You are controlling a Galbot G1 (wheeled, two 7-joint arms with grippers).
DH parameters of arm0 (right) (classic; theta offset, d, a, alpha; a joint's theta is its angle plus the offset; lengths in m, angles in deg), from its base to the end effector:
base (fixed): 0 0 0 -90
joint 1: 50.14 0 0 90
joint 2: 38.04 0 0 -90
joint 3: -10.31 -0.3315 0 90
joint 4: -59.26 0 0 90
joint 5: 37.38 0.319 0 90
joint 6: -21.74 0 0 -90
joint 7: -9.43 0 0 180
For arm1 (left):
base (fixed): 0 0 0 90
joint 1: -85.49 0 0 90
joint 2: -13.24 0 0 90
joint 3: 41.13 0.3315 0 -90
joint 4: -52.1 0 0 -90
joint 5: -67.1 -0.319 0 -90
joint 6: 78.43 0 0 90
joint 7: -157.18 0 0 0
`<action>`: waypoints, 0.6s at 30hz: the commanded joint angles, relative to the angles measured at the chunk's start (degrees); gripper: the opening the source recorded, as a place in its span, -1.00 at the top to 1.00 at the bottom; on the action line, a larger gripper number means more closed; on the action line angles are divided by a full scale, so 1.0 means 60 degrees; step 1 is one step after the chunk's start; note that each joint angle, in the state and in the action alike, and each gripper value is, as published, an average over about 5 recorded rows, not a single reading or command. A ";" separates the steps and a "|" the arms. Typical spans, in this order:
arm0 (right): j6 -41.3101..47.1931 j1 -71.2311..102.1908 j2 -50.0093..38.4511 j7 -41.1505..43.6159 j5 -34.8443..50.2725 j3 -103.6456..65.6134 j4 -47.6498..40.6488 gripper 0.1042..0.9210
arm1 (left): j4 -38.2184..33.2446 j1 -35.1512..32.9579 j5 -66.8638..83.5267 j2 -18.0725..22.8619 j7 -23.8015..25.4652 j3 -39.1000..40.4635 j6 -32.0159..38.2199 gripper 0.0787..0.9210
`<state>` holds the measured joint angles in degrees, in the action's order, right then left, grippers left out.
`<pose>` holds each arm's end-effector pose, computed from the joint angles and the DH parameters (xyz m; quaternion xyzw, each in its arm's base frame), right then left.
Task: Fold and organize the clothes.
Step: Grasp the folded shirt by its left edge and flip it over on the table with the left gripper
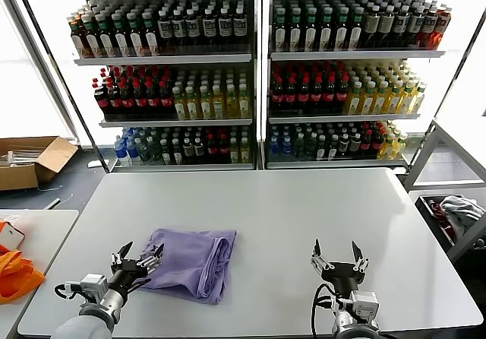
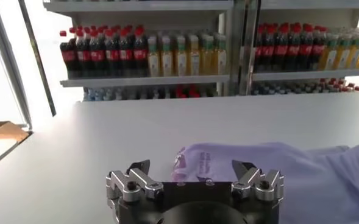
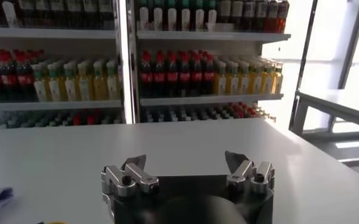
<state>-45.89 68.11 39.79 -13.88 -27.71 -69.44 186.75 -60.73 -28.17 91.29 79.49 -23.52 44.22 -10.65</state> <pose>0.1514 0.0151 -0.2445 -0.0579 -0.9892 0.0119 0.1341 0.1960 0.1055 -0.2830 -0.0381 -0.9790 -0.0049 0.2004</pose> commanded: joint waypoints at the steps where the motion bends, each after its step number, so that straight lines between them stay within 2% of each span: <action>1: -0.0005 0.0026 0.0004 -0.0004 -0.0042 0.0016 -0.0027 -0.76 | 0.0862 0.0171 0.0345 -0.0093 0.0193 -0.0071 0.0038 -0.77; 14: -0.0018 0.0074 0.0045 -0.0005 -0.0110 0.0061 0.0021 -0.76 | 0.0900 0.0169 0.0940 -0.0127 0.0190 0.0002 -0.0307 -0.77; 18: -0.0017 0.0059 0.0076 -0.0003 -0.0133 0.0085 0.0017 -0.76 | 0.0849 0.0178 0.1201 -0.0112 0.0156 0.0043 -0.0490 -0.65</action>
<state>-45.98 68.50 40.16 -13.88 -28.46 -68.95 186.82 -56.37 -27.27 95.46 78.86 -22.62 44.38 -12.01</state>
